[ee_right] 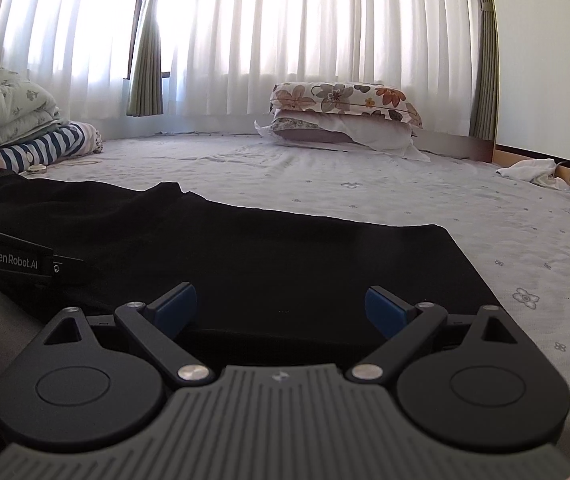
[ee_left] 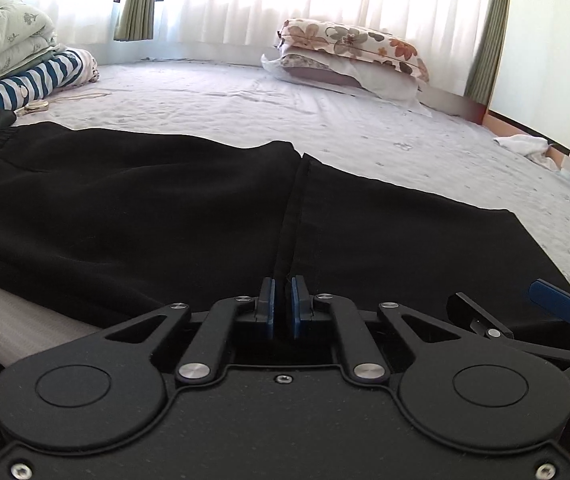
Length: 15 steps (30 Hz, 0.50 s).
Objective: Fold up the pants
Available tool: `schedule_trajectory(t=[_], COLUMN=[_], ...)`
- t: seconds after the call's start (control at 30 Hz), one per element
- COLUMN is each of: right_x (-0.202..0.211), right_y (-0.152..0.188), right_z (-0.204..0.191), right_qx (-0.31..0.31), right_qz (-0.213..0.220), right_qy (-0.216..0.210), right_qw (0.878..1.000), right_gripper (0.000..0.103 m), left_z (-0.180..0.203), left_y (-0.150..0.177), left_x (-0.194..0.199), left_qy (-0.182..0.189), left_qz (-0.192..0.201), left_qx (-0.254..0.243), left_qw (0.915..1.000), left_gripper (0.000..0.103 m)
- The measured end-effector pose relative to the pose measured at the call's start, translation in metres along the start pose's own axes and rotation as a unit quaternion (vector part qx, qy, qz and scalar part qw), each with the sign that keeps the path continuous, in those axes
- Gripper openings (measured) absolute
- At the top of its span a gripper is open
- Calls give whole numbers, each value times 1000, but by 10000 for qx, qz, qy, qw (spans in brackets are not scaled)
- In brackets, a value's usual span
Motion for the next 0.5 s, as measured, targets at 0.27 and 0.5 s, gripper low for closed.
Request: schedule_trajectory(t=[0.27, 0.5], right_x=[-2, -24], right_y=[-7, -27], right_z=[-17, -69], right_qx=[-3, -16], right_qz=[26, -54], right_qy=[-252, -620], right_qw=[9997, 9981], right_gripper=[98, 95], left_z=[-18, -66], left_y=[-6, -17], left_x=[15, 51], left_qy=[111, -650], left_qz=[43, 671], left_qx=[409, 907], left_qw=[9991, 9915], left_gripper=[21, 32])
Point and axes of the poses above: each gripper's, at about its wrist camera, not at the fingertips, and x roughly against the way its jaws point, z to its right, y to its underside, the point moved 2 cm from there along -x, roughly the way its jaws point, and after that the axes turned 10 degrees about y, right-handed, at the moved point
